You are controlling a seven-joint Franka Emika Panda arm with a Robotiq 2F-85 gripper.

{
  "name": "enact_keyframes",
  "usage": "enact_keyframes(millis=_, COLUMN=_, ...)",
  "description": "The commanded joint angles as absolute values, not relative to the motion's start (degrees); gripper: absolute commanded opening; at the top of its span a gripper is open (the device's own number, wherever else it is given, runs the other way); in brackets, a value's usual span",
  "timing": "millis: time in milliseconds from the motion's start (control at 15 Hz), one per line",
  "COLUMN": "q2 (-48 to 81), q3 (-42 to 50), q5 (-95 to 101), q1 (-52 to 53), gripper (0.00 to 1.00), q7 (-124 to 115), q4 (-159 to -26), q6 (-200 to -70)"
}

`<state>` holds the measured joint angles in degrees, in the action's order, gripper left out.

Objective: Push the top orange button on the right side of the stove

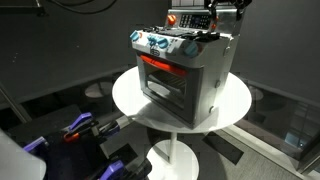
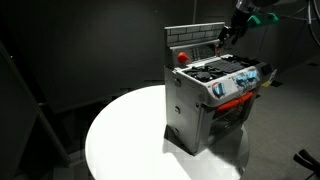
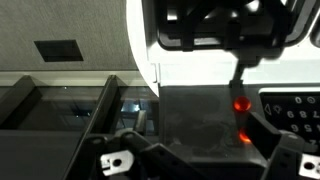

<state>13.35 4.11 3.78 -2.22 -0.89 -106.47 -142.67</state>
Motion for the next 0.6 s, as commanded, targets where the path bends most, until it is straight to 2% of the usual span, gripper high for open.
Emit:
enact_keyframes(millis=0, q2=15.7, q3=4.2, q5=4.4, q1=-2.1, gripper=1.00, q7=-2.5, q4=-102.7, q6=-141.7)
enact_keyframes(millis=533, q2=13.0, q3=3.6, q5=2.0, q1=-3.1, gripper=1.00, q7=0.4, q4=-104.3, q6=-135.0)
